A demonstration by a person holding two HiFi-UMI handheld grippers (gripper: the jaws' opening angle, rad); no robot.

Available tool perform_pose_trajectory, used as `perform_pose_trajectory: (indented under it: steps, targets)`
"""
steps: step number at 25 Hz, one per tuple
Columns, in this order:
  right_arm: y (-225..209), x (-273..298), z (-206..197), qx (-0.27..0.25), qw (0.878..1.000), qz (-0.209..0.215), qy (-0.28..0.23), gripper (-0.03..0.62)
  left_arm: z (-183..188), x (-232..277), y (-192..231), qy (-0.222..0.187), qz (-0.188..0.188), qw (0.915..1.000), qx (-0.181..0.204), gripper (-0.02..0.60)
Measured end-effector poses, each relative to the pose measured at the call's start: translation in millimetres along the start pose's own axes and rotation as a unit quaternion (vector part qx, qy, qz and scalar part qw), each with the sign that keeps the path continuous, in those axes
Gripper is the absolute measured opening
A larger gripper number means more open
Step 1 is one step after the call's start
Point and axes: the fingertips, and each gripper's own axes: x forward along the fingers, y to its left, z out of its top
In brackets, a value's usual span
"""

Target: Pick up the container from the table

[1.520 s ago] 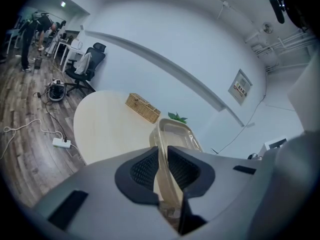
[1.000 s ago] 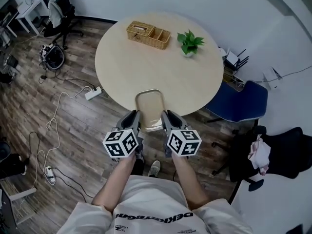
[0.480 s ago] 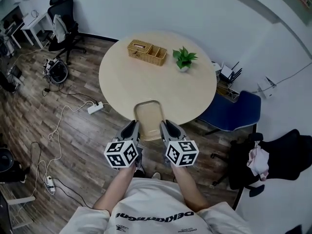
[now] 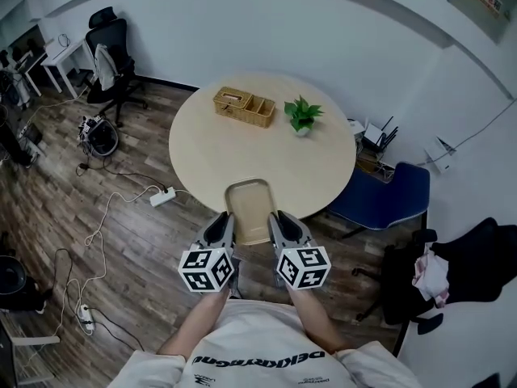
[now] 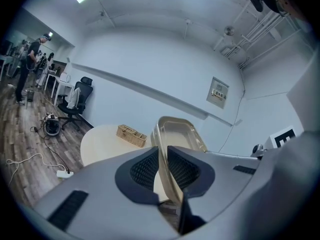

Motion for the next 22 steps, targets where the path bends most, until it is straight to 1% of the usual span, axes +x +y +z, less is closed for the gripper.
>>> perform_pose_trajectory:
  steps: [4,12,17,22]
  targets:
    - [1.4,-7.5,5.0,-0.007,1.000,0.003,-0.019,0.092,2.7,-3.5,-5.6,-0.011,-0.001,0.9999,0.005,0.066]
    - [-3.3,-11.4,13.0,-0.015,0.999,0.005,-0.031,0.092,7.8,-1.5,-14.4,-0.027,0.000,0.9996,0.013,0.066]
    - [-2.5,-12.4,17.6,-0.018,0.999,0.002,-0.042,0.092,12.9,-1.5,-16.0,-0.033,0.001,0.9993,0.017,0.066]
    - [-3.0,-10.0,17.8,-0.016,0.999,0.003,-0.043,0.093,12.9,1.0,-14.1,-0.032,0.001,0.9993,0.019,0.066]
